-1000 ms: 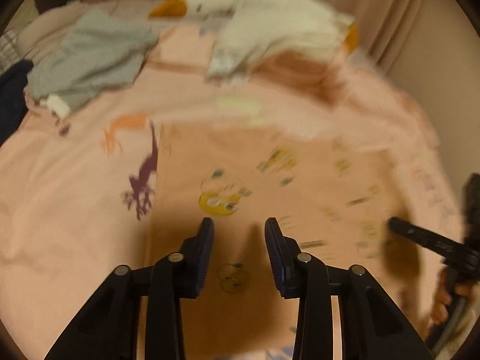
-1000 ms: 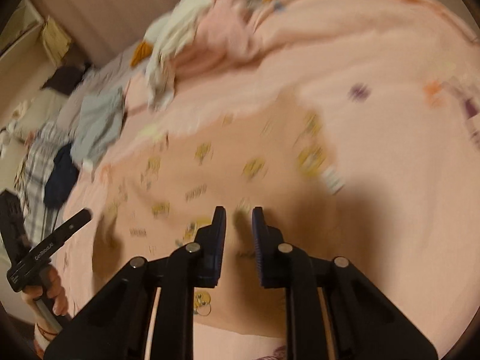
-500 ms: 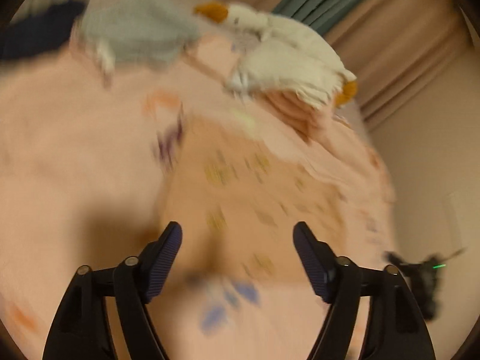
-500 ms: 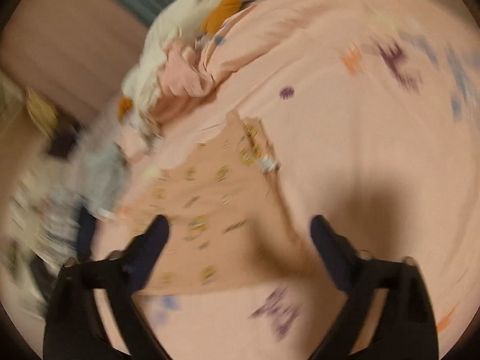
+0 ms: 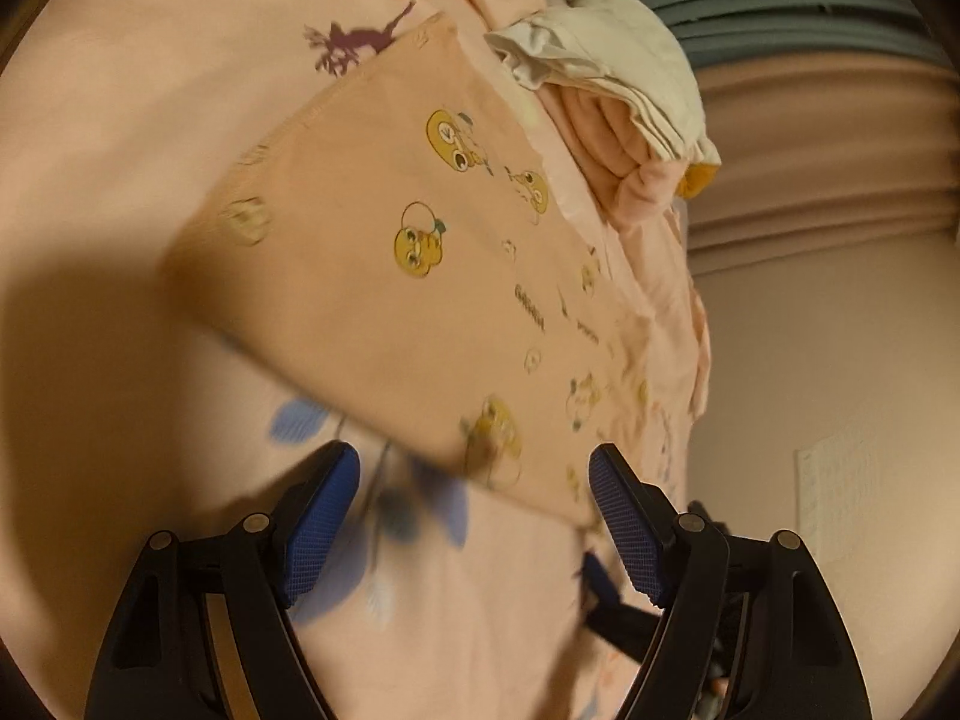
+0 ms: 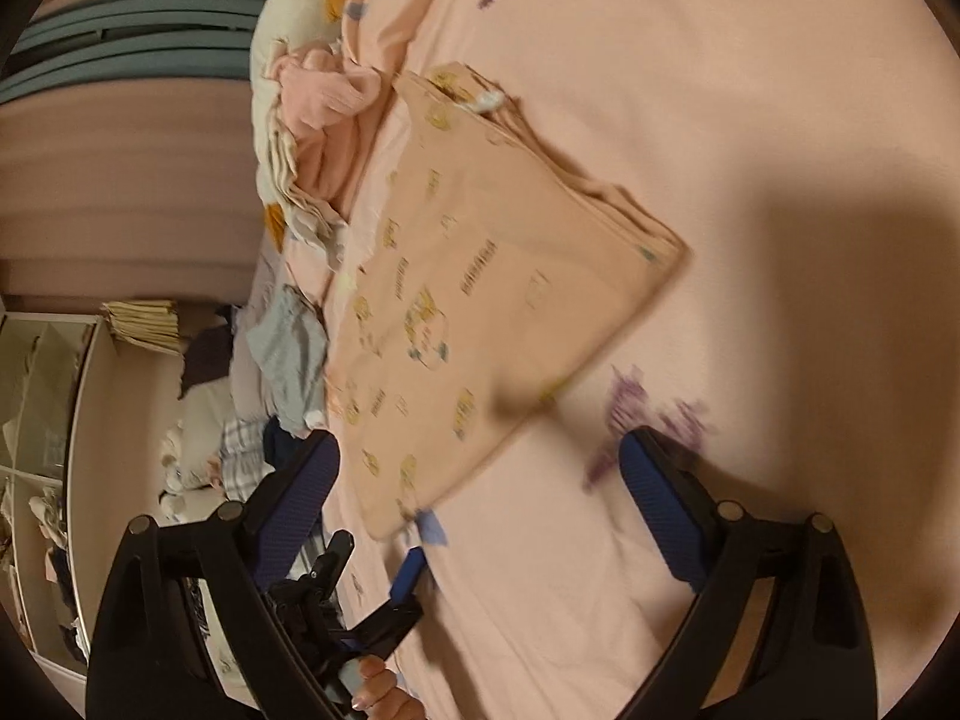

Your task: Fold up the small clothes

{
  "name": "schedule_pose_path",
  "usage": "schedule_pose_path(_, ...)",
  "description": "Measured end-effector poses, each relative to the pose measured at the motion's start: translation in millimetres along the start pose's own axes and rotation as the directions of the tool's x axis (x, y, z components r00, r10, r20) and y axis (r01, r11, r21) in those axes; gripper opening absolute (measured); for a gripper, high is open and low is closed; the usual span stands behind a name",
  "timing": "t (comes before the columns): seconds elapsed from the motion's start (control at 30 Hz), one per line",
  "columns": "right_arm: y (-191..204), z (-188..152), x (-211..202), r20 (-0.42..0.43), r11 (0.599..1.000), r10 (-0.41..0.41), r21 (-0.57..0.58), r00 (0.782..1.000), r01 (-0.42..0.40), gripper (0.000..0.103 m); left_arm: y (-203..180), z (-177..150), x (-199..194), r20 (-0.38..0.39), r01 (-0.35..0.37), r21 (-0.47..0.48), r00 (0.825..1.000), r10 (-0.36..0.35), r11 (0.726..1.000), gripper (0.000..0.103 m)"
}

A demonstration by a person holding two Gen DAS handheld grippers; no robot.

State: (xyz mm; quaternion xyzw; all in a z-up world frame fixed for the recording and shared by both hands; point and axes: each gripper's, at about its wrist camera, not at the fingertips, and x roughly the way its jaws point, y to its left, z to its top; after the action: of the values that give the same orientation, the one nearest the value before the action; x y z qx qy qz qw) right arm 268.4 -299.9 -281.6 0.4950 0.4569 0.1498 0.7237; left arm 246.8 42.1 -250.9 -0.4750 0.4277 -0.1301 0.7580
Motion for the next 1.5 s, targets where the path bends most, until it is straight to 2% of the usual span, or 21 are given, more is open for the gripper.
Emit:
schedule_pose_path(0.17, 7, 22, 24, -0.004, 0.999, 0.021, 0.040, 1.000, -0.021, 0.093, 2, 16, 7, 0.037, 0.053, -0.032, 0.998, -0.052, 0.998, 0.078)
schedule_pose_path(0.23, 14, 30, 33, 0.003, 0.999, 0.020, 0.030, 1.000, -0.020, 0.087, -2, 22, 10, 0.056, 0.042, -0.015, 0.998, -0.041, 0.999, 0.077)
schedule_pose_path(0.27, 18, 34, 38, 0.010, 1.000, 0.005, 0.007, 1.000, -0.005, 0.074, -5, 24, 12, 0.074, 0.012, 0.009, 0.997, -0.013, 1.000, 0.072)
schedule_pose_path(0.3, 23, 37, 42, 0.020, 0.999, -0.033, -0.033, 0.999, 0.034, 0.053, -7, 25, 12, 0.091, -0.024, 0.028, 0.996, 0.021, 0.999, 0.047)
schedule_pose_path(0.33, 25, 39, 46, 0.028, 0.994, -0.082, -0.068, 0.996, 0.084, 0.040, -11, 27, 16, 0.114, -0.131, 0.057, 0.986, 0.124, 0.990, 0.019)
schedule_pose_path(0.37, 26, 40, 51, 0.046, 0.982, -0.152, -0.105, 0.987, 0.156, 0.014, -10, 28, 21, 0.117, -0.202, 0.072, 0.974, 0.193, 0.977, 0.013)
schedule_pose_path(0.4, 25, 40, 55, 0.069, 0.971, -0.194, -0.127, 0.979, 0.201, 0.009, -9, 28, 22, 0.125, -0.207, 0.075, 0.972, 0.197, 0.975, 0.010)
schedule_pose_path(0.43, 23, 40, 55, 0.076, 0.973, -0.182, -0.128, 0.980, 0.191, 0.008, -9, 27, 19, 0.155, -0.180, 0.076, 0.974, 0.167, 0.981, 0.008)
schedule_pose_path(0.57, 25, 37, 44, 0.109, 0.972, -0.147, -0.166, 0.983, 0.164, 0.007, -23, 13, 6, 0.212, -0.233, 0.155, 0.957, 0.198, 0.960, 0.006)
schedule_pose_path(0.67, 31, 30, 22, 0.135, 0.974, -0.089, -0.196, 0.987, 0.115, 0.007, -40, -4, -18, 0.304, -0.290, 0.238, 0.929, 0.212, 0.927, 0.002)
schedule_pose_path(0.73, 36, 22, 5, 0.141, 0.973, -0.051, -0.217, 0.989, 0.081, 0.007, -46, -12, -32, 0.321, -0.270, 0.272, 0.930, 0.177, 0.924, 0.002)
schedule_pose_path(0.87, 39, -8, -27, 0.151, 0.958, -0.031, -0.276, 0.988, 0.073, 0.007, -43, -44, -64, 0.312, -0.235, 0.285, 0.939, 0.142, 0.929, 0.002)
schedule_pose_path(0.97, 25, -37, -54, 0.131, 0.956, -0.009, -0.289, 0.991, 0.047, 0.007, -33, -84, -83, 0.292, -0.253, 0.349, 0.944, 0.152, 0.902, 0.002)
schedule_pose_path(1.07, 4, -74, -75, 0.118, 0.942, -0.044, -0.325, 0.992, 0.081, 0.007, -14, -115, -96, 0.261, -0.232, 0.338, 0.954, 0.146, 0.912, 0.002)
schedule_pose_path(1.13, -9, -90, -78, 0.118, 0.932, -0.094, -0.339, 0.988, 0.129, 0.008, -3, -124, -97, 0.257, -0.238, 0.322, 0.954, 0.157, 0.916, 0.002)
schedule_pose_path(1.23, -35, -103, -81, 0.142, 0.932, -0.174, -0.297, 0.975, 0.210, 0.011, 9, -133, -97, 0.276, -0.352, 0.299, 0.922, 0.273, 0.887, 0.002)
schedule_pose_path(1.27, -42, -104, -85, 0.151, 0.931, -0.195, -0.282, 0.969, 0.231, 0.013, 14, -136, -101, 0.292, -0.372, 0.294, 0.912, 0.288, 0.880, 0.002)
schedule_pose_path(1.4, -65, -103, -115, 0.184, 0.937, -0.238, -0.215, 0.954, 0.275, 0.012, 33, -134, -137, 0.319, -0.378, 0.235, 0.900, 0.296, 0.896, 0.004)
schedule_pose_path(1.43, -66, -102, -126, 0.210, 0.931, -0.262, -0.202, 0.942, 0.304, 0.013, 34, -131, -146, 0.323, -0.380, 0.222, 0.898, 0.300, 0.898, 0.004)
schedule_pose_path(1.47, -65, -101, -141, 0.267, 0.915, -0.300, -0.190, 0.916, 0.355, 0.016, 33, -130, -159, 0.347, -0.415, 0.198, 0.877, 0.332, 0.888, 0.004)
schedule_pose_path(1.5, -63, -101, -154, 0.313, 0.903, -0.320, -0.184, 0.894, 0.388, 0.016, 30, -130, -172, 0.398, -0.484, 0.173, 0.831, 0.388, 0.858, 0.004)
